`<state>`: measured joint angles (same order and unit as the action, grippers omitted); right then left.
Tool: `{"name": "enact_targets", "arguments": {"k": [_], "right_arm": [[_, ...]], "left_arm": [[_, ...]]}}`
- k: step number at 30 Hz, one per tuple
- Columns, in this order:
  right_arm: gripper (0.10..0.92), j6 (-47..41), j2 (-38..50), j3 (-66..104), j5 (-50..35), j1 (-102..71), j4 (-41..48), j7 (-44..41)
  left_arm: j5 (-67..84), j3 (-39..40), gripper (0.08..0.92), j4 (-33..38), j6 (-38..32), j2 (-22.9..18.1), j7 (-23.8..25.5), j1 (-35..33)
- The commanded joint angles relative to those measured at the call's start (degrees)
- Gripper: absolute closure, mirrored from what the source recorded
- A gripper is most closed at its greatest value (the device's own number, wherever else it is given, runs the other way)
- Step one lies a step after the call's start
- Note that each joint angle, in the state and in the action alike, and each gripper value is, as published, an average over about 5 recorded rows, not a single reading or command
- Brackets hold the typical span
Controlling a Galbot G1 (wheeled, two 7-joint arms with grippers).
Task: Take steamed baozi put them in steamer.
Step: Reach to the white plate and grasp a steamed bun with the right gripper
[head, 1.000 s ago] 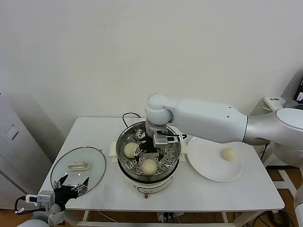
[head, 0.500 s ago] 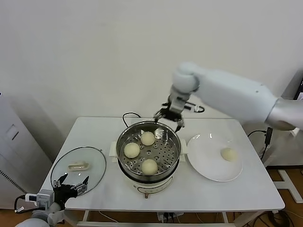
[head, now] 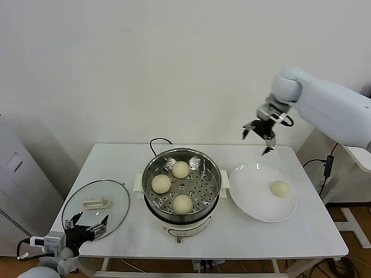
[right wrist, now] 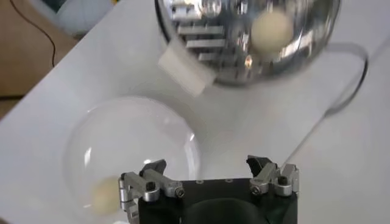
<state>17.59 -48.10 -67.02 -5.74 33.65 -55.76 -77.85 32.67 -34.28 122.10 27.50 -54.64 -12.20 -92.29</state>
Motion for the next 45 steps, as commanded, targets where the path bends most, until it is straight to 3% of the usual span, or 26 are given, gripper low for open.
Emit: {"name": "enact_targets", "arguments": {"k": [1, 16, 45], "right_arm": [[0.203, -0.74, 4.82, 3.32, 2.47, -7.02, 8.49, 0.27], [0.203, 2.54, 1.09, 16.88, 12.63, -22.77, 16.98, 5.02], [0.203, 3.64, -4.69, 29.14, 24.46, -30.91, 27.44, 13.54]], "left_arm": [[0.01, -0.02, 0.177, 0.0, 0.14, 0.01, -0.04, 0.06], [-0.01, -0.03, 0.177, 0.21, 0.21, -0.01, -0.05, -0.06], [-0.22, 0.24, 0.177, 0.34, 0.02, -0.06, 0.02, -0.47]]}}
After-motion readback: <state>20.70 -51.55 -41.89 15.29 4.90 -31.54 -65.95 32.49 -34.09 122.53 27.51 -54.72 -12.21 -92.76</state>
